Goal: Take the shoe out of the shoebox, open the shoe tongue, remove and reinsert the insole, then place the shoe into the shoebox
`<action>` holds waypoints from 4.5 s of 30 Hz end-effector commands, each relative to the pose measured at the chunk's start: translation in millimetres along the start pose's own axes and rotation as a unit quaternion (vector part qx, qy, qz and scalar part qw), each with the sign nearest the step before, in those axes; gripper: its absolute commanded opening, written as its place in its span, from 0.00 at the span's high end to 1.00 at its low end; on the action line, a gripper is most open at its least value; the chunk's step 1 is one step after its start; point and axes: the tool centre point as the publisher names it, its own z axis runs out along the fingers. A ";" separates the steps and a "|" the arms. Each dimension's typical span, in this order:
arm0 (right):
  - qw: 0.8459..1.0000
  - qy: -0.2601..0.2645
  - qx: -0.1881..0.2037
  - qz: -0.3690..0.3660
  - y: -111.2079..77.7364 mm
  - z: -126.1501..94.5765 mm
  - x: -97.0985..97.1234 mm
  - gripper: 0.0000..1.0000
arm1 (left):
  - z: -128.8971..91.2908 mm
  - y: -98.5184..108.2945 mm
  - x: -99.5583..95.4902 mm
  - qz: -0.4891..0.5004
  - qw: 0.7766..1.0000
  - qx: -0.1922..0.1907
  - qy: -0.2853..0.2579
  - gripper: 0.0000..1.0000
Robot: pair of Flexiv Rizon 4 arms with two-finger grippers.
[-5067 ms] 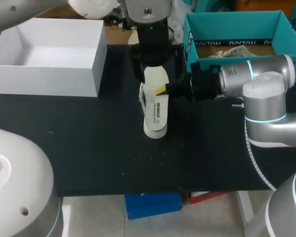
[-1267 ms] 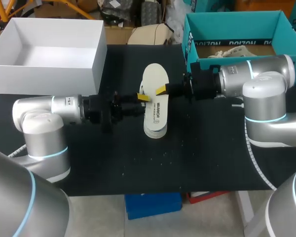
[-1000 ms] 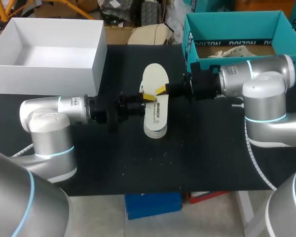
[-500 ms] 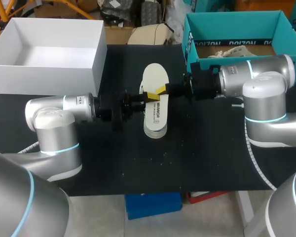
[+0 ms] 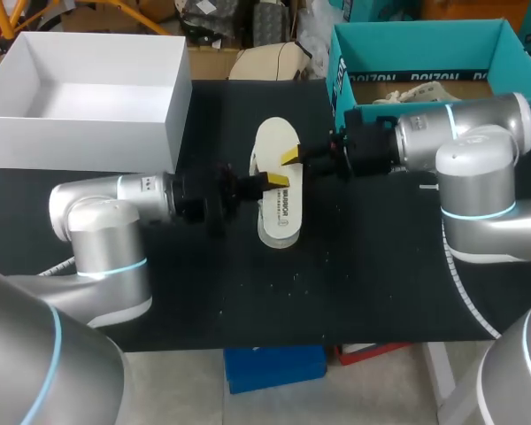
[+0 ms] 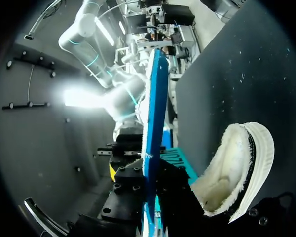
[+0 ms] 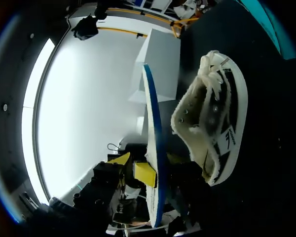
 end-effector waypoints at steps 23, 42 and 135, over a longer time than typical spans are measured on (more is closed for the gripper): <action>0.961 -0.249 -0.055 -0.108 -34.1 -78.8 27.3 0.00 | -65.8 -65.5 -17.0 -0.036 0.982 -0.007 0.183 1.00; 0.961 -0.249 -0.055 -0.108 -34.1 -78.8 27.3 0.00 | -65.9 -75.1 -20.4 -0.018 0.980 0.025 0.194 1.00; 0.932 -0.308 -0.044 -0.185 -87.4 -95.0 0.8 0.00 | -113.3 -138.3 -14.2 -0.058 0.957 0.094 0.267 1.00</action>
